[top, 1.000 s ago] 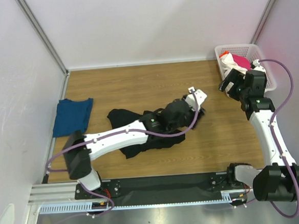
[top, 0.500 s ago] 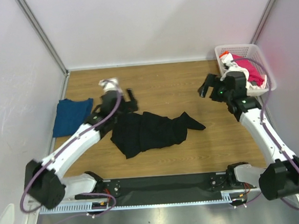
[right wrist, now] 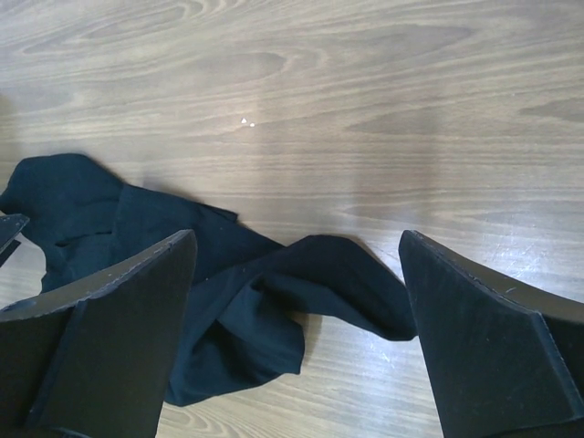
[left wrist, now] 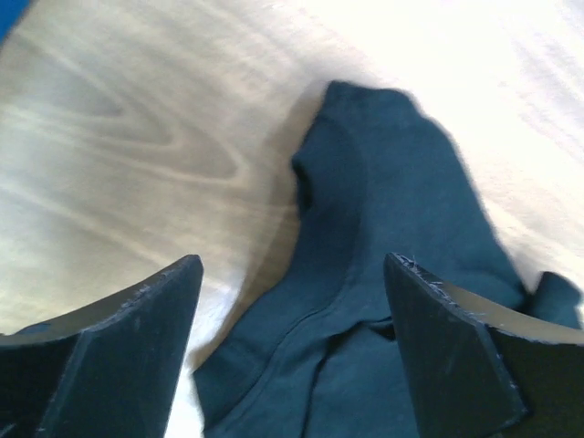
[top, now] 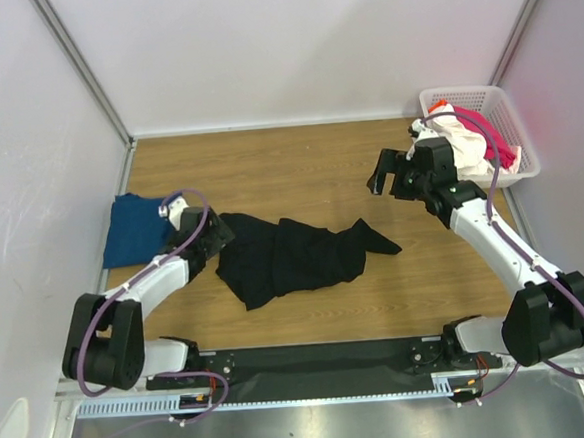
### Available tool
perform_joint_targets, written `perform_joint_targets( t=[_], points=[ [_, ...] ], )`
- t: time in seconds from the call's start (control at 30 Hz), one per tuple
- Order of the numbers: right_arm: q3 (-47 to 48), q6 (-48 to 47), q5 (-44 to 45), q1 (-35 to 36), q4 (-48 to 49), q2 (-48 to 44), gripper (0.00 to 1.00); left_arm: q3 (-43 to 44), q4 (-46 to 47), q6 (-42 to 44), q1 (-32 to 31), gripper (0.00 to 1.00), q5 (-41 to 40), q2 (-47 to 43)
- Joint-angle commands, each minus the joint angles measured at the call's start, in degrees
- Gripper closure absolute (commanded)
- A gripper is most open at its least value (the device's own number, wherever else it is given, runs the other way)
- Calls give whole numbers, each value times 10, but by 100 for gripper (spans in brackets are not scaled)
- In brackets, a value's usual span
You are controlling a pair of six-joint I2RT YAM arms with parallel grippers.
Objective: Fold and stack the t-shirts
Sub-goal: Flatten the tshirt out
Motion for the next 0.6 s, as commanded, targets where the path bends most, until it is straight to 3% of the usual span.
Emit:
perform_joint_targets(
  t=[0.0,0.17,0.2,0.23,0.33,0.4,0.57],
  points=[
    [25,-7,12,1,15,-9,0,-22,111,-11,2,18,30,7],
    [33,-5,10,2,12,0,0,-32,190,-11,2,33,57,53],
    [34,-5,12,3,10,-1,0,-32,197,-11,1,41,57,56],
    [36,-7,13,2,8,-2,0,-32,204,-11,1,65,59,57],
    [40,-10,25,2,4,-4,0,-18,183,-3,1,100,49,46],
    [41,-10,28,1,5,-6,0,1,165,17,1,100,25,6],
    [36,-14,19,2,9,-2,0,107,19,95,1,100,-68,-103]
  ],
)
